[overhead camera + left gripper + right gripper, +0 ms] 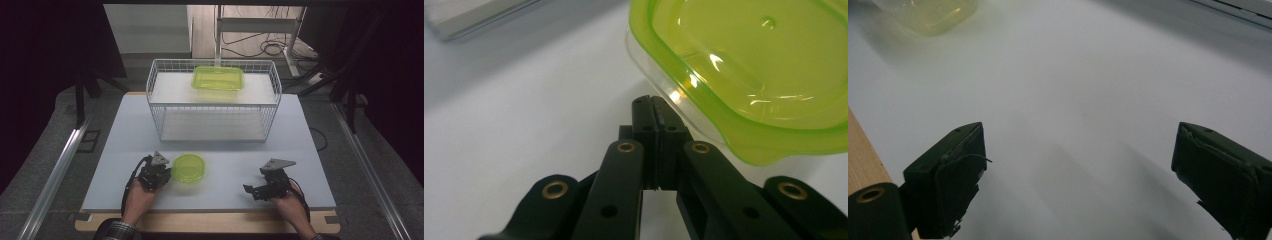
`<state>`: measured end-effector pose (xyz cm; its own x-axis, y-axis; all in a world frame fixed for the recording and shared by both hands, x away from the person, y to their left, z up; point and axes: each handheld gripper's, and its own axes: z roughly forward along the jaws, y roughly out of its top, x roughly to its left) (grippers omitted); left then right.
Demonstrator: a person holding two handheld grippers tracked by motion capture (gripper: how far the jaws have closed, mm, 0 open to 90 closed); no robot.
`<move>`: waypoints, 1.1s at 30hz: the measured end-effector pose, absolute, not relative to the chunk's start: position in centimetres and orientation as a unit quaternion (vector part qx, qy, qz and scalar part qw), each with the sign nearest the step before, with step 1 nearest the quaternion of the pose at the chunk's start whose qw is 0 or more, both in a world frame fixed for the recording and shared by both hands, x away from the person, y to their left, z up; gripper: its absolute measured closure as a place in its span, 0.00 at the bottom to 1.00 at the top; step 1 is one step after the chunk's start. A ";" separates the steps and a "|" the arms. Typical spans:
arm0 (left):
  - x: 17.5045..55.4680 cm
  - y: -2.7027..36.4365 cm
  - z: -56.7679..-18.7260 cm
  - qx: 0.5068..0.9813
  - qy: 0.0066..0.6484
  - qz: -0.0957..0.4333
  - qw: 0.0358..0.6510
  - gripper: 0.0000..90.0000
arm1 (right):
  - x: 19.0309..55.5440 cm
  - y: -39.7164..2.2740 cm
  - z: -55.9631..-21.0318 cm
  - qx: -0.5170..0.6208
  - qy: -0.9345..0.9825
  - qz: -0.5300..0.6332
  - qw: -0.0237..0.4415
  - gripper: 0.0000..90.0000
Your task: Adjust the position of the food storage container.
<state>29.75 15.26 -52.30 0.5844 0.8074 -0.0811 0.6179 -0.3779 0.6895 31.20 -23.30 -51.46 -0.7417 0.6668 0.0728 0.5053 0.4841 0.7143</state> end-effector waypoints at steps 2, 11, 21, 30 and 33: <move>30.0 14.7 -52.3 0.821 0.429 0.133 0.352 1.00 | 31.2 -23.3 -51.5 0.344 0.855 0.373 0.107 0.08; 30.6 10.7 -52.4 0.844 0.387 0.114 0.354 1.00 | 31.2 -23.3 -51.5 0.343 0.855 0.374 0.106 0.08; 29.2 8.2 -52.2 0.859 0.350 0.102 0.359 1.00 | 31.1 -23.2 -51.6 0.341 0.858 0.371 0.101 0.08; 28.2 6.3 -52.3 0.869 0.325 0.085 0.363 0.99 | 31.2 -23.1 -51.8 0.340 0.860 0.368 0.097 0.08; 28.1 5.8 -52.5 0.872 0.318 0.079 0.363 0.99 | 31.2 -23.1 -51.9 0.340 0.861 0.367 0.096 0.08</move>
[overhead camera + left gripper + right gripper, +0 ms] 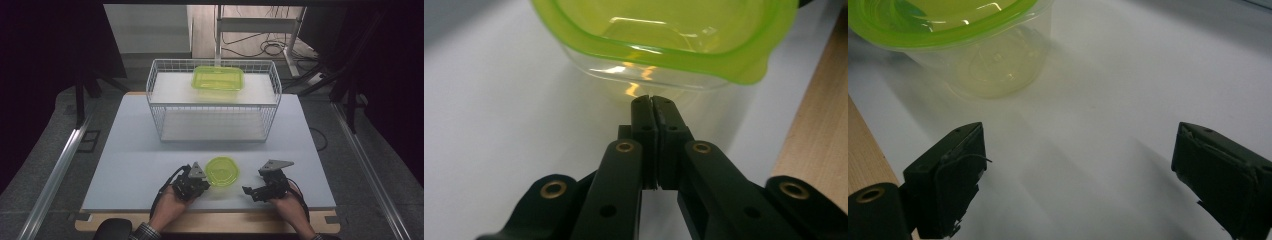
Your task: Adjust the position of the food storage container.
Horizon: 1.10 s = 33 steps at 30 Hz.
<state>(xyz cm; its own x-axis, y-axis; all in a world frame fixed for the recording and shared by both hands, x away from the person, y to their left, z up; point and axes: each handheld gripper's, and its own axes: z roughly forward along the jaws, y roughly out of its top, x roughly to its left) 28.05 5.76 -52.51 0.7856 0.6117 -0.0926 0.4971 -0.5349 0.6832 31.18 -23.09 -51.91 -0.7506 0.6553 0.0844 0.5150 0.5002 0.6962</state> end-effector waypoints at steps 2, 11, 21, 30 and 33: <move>28.0 5.6 -52.5 0.874 0.315 0.078 0.363 0.99 | 31.2 -23.1 -51.9 0.340 0.862 0.365 0.095 0.08; 27.6 8.5 -51.6 0.855 0.344 0.098 0.375 0.87 | 31.3 -23.6 -51.6 0.345 0.856 0.372 0.096 0.08; 26.1 13.2 -50.4 0.823 0.371 0.145 0.406 0.38 | 31.3 -24.3 -50.9 0.346 0.846 0.393 0.099 0.07; 24.3 15.5 -51.2 0.817 0.389 0.180 0.387 0.04 | 31.3 -24.3 -50.8 0.338 0.846 0.400 0.099 0.04; 24.1 15.8 -51.5 0.816 0.386 0.192 0.385 0.02 | 31.3 -24.3 -50.9 0.340 0.846 0.397 0.101 0.04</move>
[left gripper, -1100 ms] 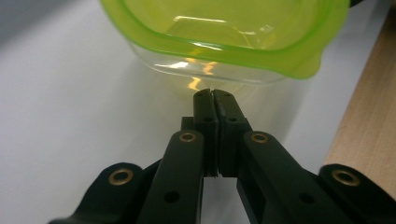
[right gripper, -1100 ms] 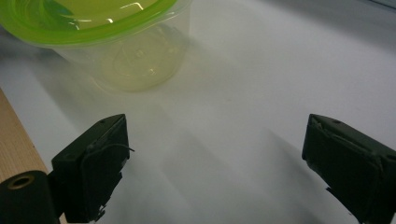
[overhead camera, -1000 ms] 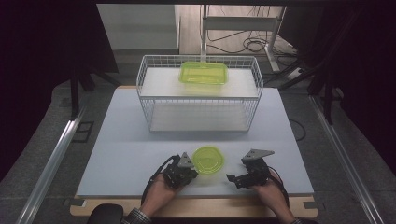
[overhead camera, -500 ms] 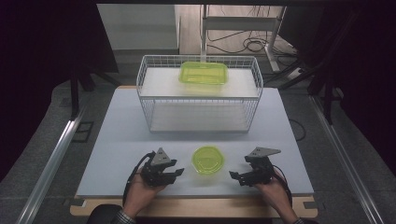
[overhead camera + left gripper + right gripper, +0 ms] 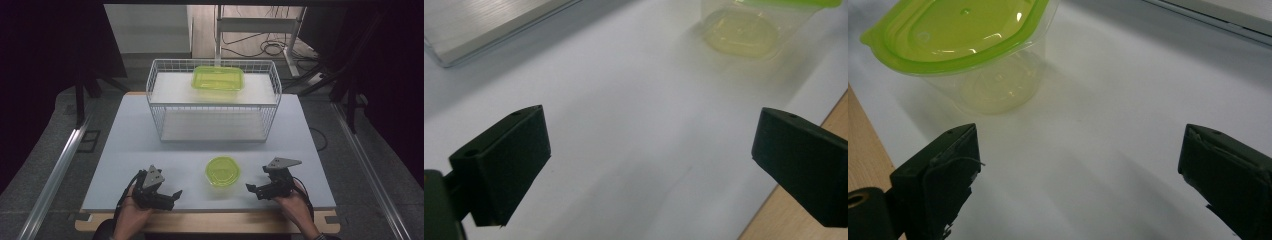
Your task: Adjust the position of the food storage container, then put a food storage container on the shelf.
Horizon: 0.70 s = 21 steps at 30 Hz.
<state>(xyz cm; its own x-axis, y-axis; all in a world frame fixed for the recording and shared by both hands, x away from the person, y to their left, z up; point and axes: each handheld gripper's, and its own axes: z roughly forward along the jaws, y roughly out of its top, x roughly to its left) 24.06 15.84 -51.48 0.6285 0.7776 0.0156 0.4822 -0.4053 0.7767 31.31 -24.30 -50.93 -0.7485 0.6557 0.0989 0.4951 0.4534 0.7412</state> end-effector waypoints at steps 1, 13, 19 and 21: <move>24.1 15.9 -51.5 0.815 0.386 0.194 0.387 0.02 | 31.3 -24.3 -51.0 0.339 0.846 0.399 0.102 0.04; 24.3 16.2 -51.8 0.808 0.386 0.207 0.394 0.00 | 31.7 -24.7 -50.6 0.348 0.841 0.405 0.082 0.04; 24.3 15.9 -52.0 0.814 0.379 0.209 0.387 0.00 | 31.8 -24.3 -50.0 0.363 0.837 0.405 0.065 0.04; 24.3 15.8 -52.0 0.816 0.376 0.210 0.385 0.00 | 31.9 -24.3 -49.6 0.376 0.829 0.410 0.046 0.05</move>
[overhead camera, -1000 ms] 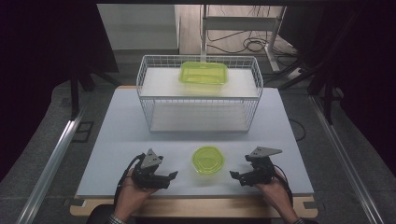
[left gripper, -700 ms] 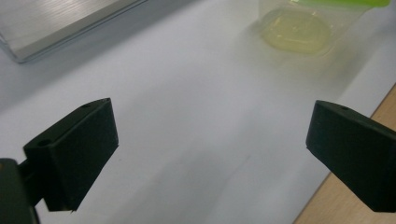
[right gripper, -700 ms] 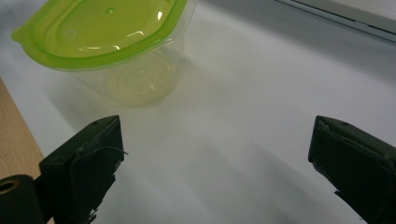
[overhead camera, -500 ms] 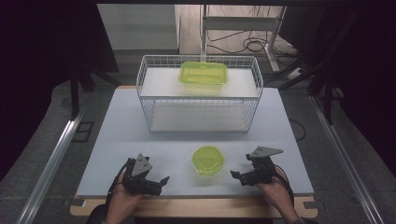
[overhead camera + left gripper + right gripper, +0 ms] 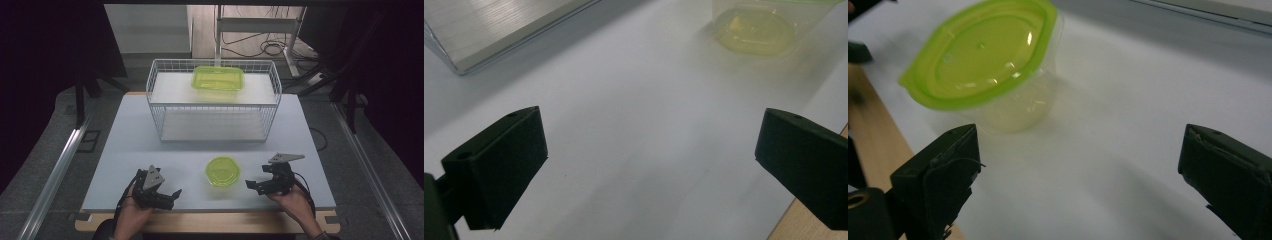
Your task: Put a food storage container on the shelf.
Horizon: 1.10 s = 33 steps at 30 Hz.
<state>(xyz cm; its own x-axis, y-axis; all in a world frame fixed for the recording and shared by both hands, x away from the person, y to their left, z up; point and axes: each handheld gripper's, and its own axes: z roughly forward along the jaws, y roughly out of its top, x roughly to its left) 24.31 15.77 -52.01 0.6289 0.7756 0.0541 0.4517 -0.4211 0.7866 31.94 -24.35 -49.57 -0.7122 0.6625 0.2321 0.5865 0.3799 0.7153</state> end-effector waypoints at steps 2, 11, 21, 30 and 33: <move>24.3 15.7 -52.0 0.819 0.373 0.212 0.382 0.00 | 32.1 -24.4 -49.2 0.381 0.826 0.415 0.033 0.09; 24.4 15.4 -52.2 0.825 0.366 0.218 0.371 0.00 | 33.5 -24.0 -47.4 0.377 0.816 0.437 -0.006 0.28; 24.3 15.3 -52.2 0.828 0.361 0.221 0.368 0.00 | 36.6 -22.0 -47.0 0.374 0.815 0.437 -0.073 0.48; 24.2 15.1 -52.3 0.834 0.352 0.225 0.360 0.01 | 38.9 -20.5 -48.6 0.389 0.814 0.412 -0.125 0.63; 24.2 15.0 -52.3 0.835 0.350 0.227 0.359 0.01 | 39.5 -20.4 -49.0 0.397 0.809 0.408 -0.149 0.68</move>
